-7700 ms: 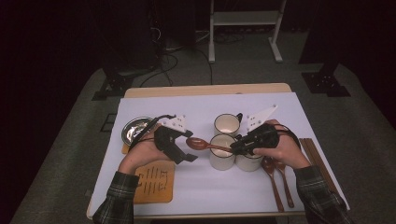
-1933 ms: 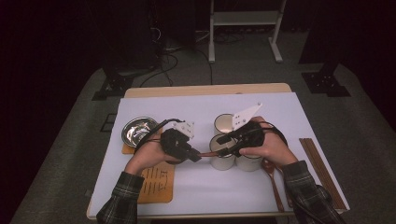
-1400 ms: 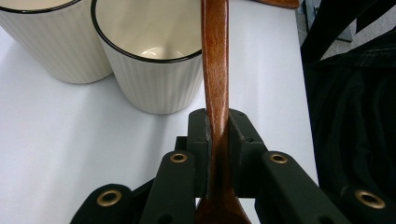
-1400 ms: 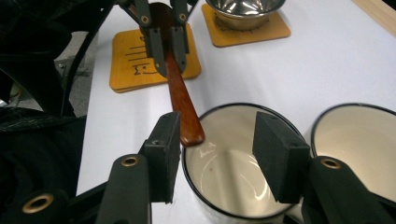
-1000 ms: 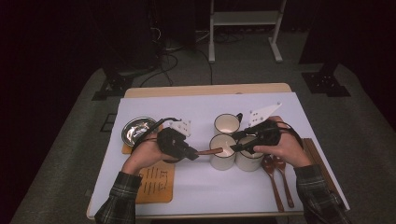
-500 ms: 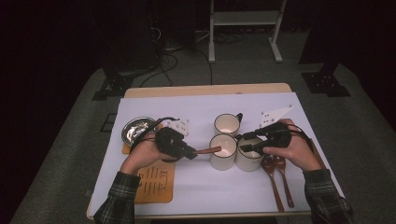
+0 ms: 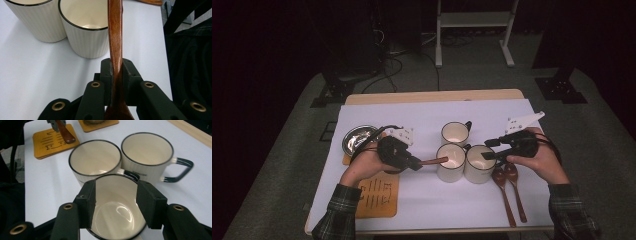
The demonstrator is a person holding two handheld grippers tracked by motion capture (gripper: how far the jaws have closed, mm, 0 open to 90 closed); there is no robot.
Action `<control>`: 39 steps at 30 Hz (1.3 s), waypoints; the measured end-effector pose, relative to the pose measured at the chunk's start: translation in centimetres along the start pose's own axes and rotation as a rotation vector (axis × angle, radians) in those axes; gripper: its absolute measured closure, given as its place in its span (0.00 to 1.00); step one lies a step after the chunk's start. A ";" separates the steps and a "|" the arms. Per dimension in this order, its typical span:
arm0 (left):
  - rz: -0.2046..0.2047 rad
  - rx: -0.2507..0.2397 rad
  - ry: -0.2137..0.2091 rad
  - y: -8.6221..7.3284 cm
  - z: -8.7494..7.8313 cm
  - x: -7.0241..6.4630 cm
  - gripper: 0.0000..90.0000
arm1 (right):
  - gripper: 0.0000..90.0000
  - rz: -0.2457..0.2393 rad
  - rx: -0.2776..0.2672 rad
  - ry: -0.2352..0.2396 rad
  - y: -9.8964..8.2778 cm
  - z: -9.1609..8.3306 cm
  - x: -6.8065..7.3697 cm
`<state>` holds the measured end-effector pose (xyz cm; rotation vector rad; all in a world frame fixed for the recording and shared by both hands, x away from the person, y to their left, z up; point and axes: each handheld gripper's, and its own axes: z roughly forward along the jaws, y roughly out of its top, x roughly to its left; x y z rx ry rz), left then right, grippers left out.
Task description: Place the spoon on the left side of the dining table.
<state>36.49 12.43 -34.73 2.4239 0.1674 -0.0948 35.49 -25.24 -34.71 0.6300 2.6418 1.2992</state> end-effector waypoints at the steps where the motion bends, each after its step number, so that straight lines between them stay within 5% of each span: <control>1: 0.001 -0.002 0.004 0.0 0.0 0.0 0.89 | 0.55 0.006 -0.002 -0.009 -0.2 -0.3 -0.2; 25: -0.009 -0.003 0.007 -0.4 -0.4 0.2 0.89 | 0.53 0.140 -0.038 -0.155 -4.1 -3.0 -3.4; 39: -0.017 -0.003 0.007 -0.6 -0.5 0.4 0.89 | 0.49 0.201 -0.025 -0.263 -6.1 -2.4 -5.0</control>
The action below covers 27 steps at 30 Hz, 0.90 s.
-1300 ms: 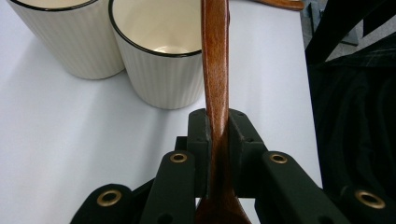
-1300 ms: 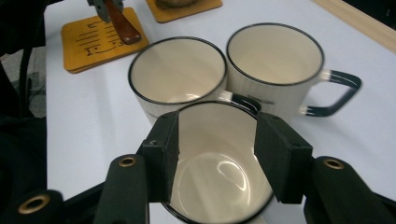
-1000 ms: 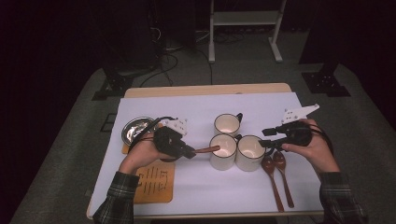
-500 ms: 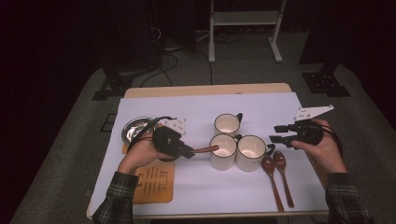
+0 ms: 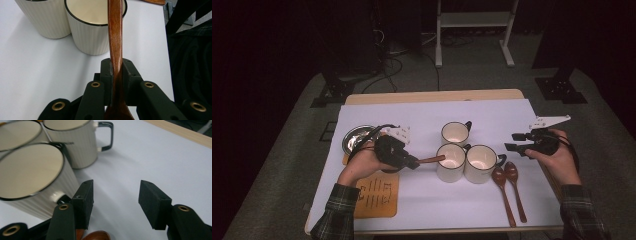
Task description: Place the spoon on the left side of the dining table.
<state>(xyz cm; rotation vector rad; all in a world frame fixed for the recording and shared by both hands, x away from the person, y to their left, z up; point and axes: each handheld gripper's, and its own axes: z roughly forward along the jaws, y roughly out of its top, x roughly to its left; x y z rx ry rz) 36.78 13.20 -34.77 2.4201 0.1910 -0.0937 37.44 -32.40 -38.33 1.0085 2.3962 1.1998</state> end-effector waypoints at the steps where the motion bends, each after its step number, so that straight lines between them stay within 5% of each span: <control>1: 0.000 0.002 -0.003 0.0 0.0 0.0 0.89 | 0.48 0.001 0.003 -0.011 -0.1 0.2 -0.1; 14: -0.007 0.000 0.001 -0.2 -0.1 0.1 0.89 | 0.38 0.065 0.022 -0.124 -1.7 2.5 -1.1; 27: -0.009 0.004 0.002 -0.2 -0.1 0.2 0.89 | 0.32 0.124 0.010 -0.182 -2.7 3.8 -2.2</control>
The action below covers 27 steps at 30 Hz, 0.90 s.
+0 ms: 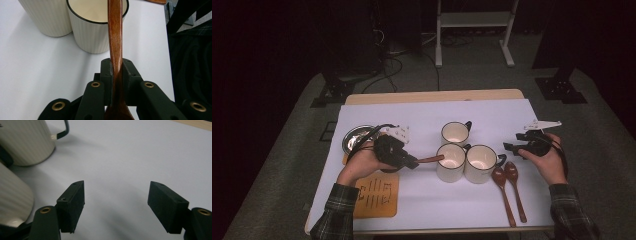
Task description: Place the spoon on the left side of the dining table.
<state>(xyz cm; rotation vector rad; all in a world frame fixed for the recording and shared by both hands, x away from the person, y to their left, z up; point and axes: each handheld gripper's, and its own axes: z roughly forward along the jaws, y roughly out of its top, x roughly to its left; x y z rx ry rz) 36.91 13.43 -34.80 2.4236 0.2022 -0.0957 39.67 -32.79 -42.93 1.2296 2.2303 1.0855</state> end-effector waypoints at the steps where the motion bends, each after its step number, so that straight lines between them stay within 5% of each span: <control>1: -0.001 0.001 0.000 0.0 0.0 0.0 0.89 | 0.31 0.002 0.003 -0.006 -0.1 0.2 -0.1; 27: -0.020 -0.020 0.022 -0.6 -1.1 0.4 0.89 | 0.22 0.025 0.049 -0.103 -1.4 2.8 0.1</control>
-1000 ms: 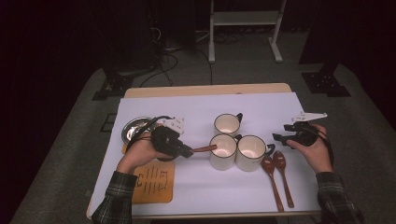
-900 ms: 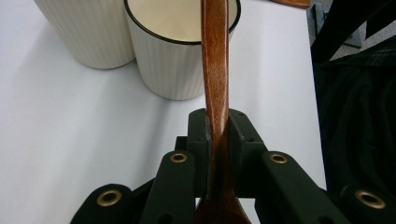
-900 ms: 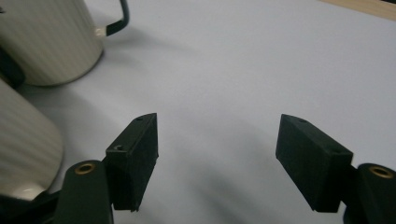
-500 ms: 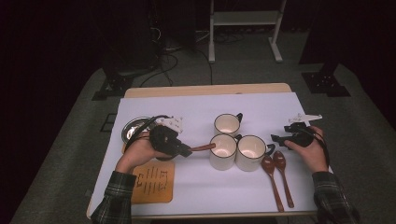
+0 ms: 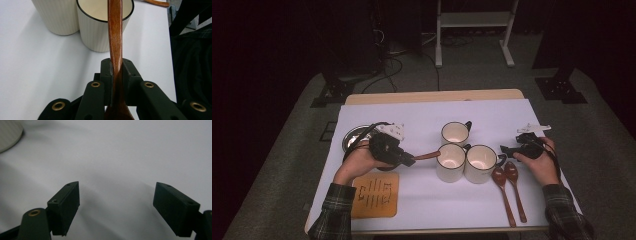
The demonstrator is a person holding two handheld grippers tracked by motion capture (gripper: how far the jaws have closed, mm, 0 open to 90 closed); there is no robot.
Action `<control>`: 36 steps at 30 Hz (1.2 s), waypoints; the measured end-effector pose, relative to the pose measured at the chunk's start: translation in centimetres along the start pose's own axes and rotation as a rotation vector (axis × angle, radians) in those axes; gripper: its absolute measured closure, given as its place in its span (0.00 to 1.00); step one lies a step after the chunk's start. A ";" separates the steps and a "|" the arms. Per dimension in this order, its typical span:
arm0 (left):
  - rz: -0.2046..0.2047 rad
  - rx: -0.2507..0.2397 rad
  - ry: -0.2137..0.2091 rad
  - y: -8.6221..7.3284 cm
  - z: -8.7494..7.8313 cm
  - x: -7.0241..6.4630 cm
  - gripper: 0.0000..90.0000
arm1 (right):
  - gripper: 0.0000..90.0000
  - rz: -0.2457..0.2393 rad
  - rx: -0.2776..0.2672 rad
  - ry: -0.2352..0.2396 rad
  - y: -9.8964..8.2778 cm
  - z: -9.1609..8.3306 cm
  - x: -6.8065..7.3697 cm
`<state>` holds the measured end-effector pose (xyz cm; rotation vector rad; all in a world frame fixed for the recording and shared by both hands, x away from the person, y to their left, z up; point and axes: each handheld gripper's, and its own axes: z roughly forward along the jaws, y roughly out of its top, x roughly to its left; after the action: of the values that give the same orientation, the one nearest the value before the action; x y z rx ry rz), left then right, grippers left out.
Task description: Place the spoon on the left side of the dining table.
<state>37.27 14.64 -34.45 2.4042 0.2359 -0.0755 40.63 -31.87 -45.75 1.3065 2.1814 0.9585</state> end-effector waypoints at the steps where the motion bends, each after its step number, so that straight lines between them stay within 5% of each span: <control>1: -0.002 -0.003 0.002 0.0 0.0 0.0 0.89 | 0.22 -0.002 -0.002 -0.005 0.0 0.1 0.0; 23: -0.043 -0.039 0.037 -1.1 -1.4 0.6 0.89 | 0.22 0.008 0.005 0.004 -0.4 0.4 -0.1; 36: -0.082 -0.065 0.098 -1.8 -1.9 1.5 0.89 | 0.22 0.009 0.003 0.006 -0.5 0.5 -0.2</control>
<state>38.36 17.38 -34.39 2.3361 0.3769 0.0128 40.73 -32.00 -46.40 1.3178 2.1841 0.9643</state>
